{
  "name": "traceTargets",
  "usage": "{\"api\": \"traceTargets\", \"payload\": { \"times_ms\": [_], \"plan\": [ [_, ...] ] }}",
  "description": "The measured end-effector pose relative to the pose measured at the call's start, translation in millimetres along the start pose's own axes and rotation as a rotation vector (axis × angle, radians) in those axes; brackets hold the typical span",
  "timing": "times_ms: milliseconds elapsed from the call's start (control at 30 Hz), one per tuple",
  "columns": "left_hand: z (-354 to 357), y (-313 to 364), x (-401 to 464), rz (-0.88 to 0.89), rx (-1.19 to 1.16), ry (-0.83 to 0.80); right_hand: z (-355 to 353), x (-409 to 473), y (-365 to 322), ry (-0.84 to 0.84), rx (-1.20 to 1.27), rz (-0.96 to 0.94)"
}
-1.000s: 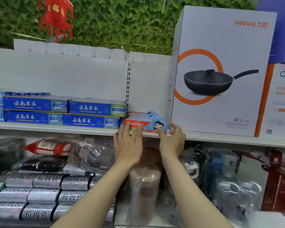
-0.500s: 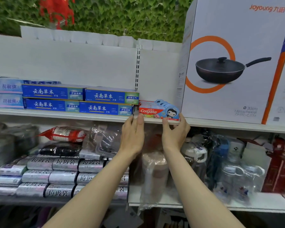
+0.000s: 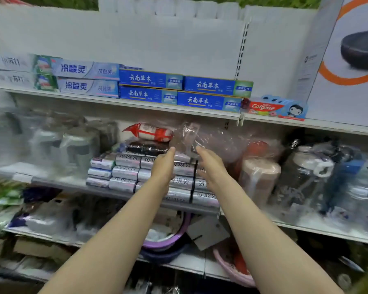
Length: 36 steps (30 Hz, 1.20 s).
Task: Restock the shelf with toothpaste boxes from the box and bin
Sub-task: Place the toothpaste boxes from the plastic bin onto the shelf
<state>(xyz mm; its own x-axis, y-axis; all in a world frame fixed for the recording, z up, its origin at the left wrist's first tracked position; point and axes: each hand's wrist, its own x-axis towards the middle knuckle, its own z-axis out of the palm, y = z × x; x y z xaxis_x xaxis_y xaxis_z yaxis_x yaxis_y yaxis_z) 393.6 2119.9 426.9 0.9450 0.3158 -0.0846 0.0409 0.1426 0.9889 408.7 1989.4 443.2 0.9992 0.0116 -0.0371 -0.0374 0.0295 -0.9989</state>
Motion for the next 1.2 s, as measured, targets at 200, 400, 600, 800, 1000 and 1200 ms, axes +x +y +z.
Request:
{"api": "traceTargets", "payload": {
  "times_ms": [200,400,600,800,1000,1200],
  "plan": [
    [-86,-33,17,-0.113,-0.053,0.170,76,-7,46,-0.148,-0.042,0.216],
    [-161,-64,41,-0.183,-0.093,0.321,148,10,86,-0.243,-0.126,0.293],
    [-223,-108,76,-0.275,-0.149,0.480,224,46,134,-0.377,-0.208,0.381],
    [-290,-159,112,-0.369,-0.147,0.648,303,81,209,-0.574,-0.282,0.478],
    [-343,-252,103,-0.539,-0.201,0.862,362,77,319,-0.710,-0.500,0.610],
    [-377,-381,71,-0.728,-0.227,1.015,362,56,471,-0.739,-0.721,0.819]
  ]
}}
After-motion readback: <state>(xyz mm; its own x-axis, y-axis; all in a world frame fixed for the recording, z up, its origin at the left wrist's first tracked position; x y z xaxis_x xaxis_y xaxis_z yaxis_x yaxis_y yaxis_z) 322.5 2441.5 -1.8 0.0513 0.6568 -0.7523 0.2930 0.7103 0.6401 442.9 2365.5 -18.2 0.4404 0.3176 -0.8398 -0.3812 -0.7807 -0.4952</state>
